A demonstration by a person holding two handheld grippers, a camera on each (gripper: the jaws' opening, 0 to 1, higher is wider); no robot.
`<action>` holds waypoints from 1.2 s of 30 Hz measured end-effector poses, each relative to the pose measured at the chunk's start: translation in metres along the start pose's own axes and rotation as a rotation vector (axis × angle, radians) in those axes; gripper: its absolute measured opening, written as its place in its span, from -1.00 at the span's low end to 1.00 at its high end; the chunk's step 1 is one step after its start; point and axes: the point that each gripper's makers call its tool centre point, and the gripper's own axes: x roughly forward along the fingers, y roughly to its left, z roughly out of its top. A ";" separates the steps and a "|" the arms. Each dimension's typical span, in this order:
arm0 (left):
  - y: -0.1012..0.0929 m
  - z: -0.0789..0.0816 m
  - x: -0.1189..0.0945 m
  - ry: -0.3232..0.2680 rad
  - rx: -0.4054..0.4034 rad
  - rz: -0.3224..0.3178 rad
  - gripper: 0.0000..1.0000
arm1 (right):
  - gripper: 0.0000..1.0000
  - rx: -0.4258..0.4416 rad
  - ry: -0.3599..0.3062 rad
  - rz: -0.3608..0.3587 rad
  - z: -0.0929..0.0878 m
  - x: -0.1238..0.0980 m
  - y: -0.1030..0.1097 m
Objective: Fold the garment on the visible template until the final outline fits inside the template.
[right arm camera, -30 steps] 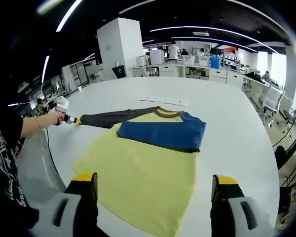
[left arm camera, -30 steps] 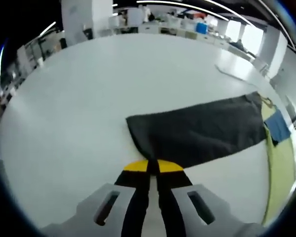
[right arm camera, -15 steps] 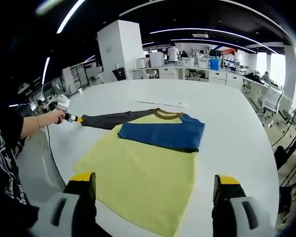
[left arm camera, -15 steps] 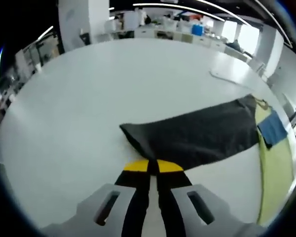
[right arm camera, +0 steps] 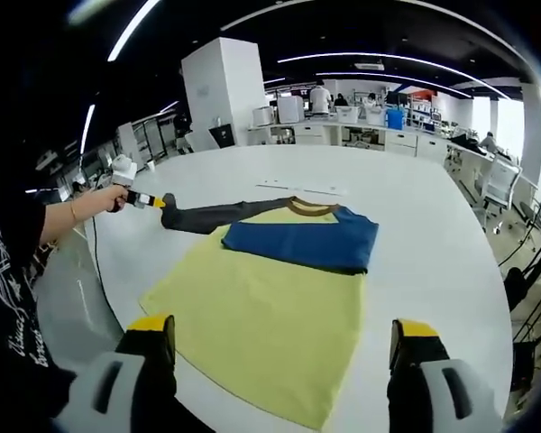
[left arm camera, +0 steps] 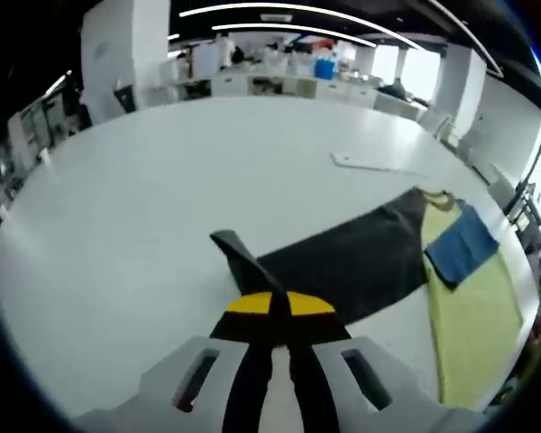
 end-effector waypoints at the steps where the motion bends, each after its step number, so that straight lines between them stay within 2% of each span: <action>1: -0.004 0.003 0.000 -0.005 0.002 -0.007 -0.98 | 0.99 -0.001 0.003 0.001 -0.001 -0.001 0.000; 9: -0.038 0.021 0.006 -0.031 0.012 -0.071 -0.98 | 0.99 0.008 0.004 0.013 -0.007 -0.001 0.007; 14: -0.066 0.032 0.008 -0.056 0.047 -0.109 -0.98 | 0.99 -0.026 0.018 0.026 -0.011 0.000 0.014; 27: -0.135 0.055 0.013 -0.098 0.046 -0.246 -0.98 | 0.99 -0.030 0.005 0.026 -0.012 -0.003 0.005; 36: -0.180 0.065 0.018 -0.104 0.045 -0.321 -0.98 | 0.99 -0.042 0.012 0.048 -0.014 0.001 0.010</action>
